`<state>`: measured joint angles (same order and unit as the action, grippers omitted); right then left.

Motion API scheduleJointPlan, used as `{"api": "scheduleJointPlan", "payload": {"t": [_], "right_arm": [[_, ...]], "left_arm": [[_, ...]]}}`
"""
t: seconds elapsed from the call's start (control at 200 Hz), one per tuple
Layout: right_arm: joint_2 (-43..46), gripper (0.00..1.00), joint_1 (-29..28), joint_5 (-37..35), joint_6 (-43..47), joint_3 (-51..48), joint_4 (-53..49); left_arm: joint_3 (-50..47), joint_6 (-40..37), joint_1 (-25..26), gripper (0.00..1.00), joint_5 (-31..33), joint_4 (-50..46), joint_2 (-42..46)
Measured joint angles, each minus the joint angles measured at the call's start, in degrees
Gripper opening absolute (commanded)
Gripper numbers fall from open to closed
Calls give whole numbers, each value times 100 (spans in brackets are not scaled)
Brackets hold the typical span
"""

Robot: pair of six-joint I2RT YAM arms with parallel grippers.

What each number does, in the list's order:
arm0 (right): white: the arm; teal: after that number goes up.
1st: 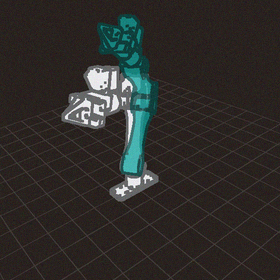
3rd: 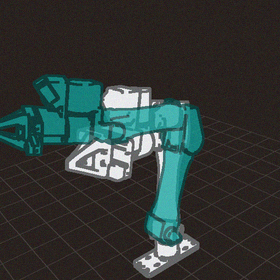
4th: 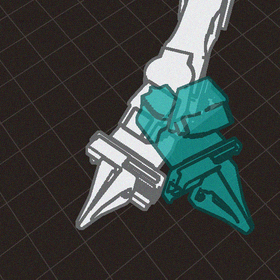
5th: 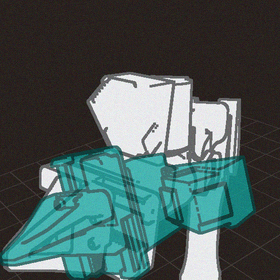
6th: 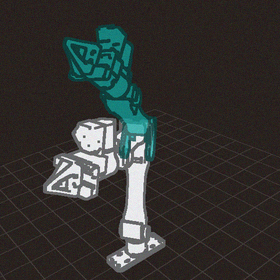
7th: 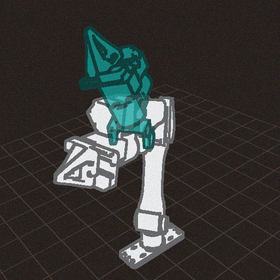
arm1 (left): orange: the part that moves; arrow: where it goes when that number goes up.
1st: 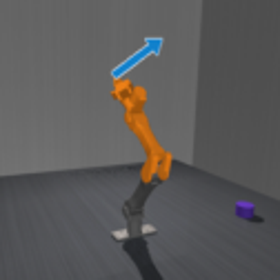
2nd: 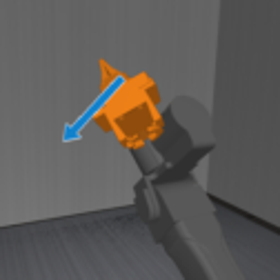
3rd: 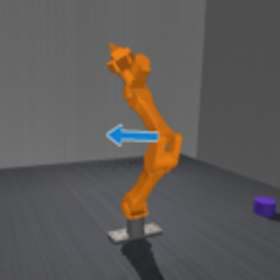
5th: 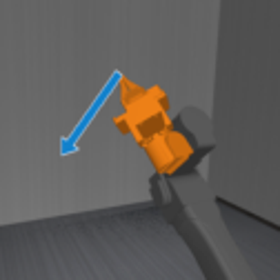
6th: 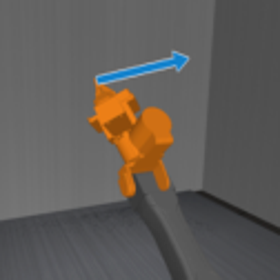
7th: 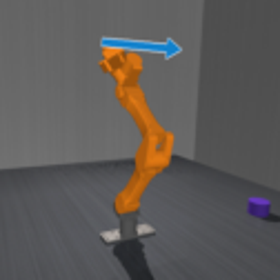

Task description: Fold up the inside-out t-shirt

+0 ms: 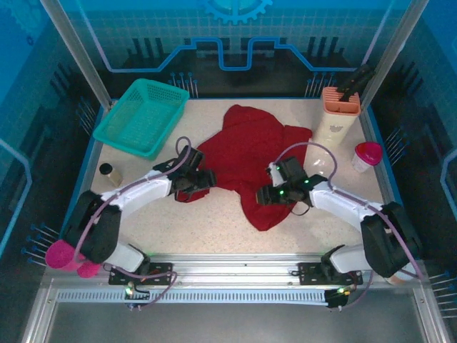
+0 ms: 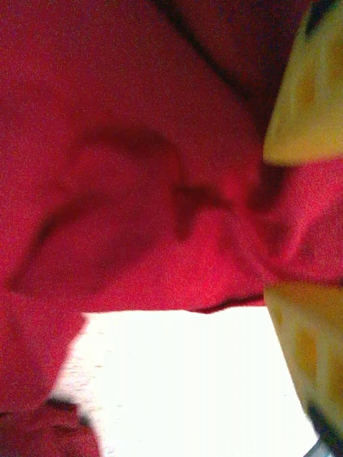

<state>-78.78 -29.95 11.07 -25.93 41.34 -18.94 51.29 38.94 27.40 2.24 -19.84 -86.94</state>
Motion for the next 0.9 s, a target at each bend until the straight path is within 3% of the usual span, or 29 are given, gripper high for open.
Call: {"api": "scheduleJointPlan", "payload": {"t": [0.105, 0.255, 0.375, 0.47, 0.525, 0.595, 0.655, 0.811, 0.901], "right_arm": [[-201, 6, -516, 87, -74, -295, 59], [-1021, 4, -1943, 621, -240, -186, 411], [-1718, 28, -2883, 1502, -358, 306, 1084], [-1786, 50, -3126, 1969, -319, 654, 1259], [-1672, 56, -3099, 2072, -212, 874, 1333], [-1255, 57, -2798, 1932, -192, 942, 1311], [-774, 57, -2122, 1663, -205, 883, 1117], [-114, 57, 1043, 540, -269, 813, 737], [-212, 54, 2304, 227, -354, 798, 638]], "left_arm": [[101, 63, -131, 63, 4, 146, -643], [868, 57, -470, 64, -20, 11, -1532], [1740, -55, -715, 64, 37, -96, -2050], [2352, -221, -855, 64, 155, -343, -2404], [2710, -323, -925, 64, 199, -522, -2605], [3014, -461, -1025, 65, 291, -684, -2774], [3123, -553, -1113, 65, 472, -852, -2791], [3032, -636, -1290, 65, 1051, -1246, -2618], [2629, -605, -1307, 65, 1257, -1423, -2181]]}}
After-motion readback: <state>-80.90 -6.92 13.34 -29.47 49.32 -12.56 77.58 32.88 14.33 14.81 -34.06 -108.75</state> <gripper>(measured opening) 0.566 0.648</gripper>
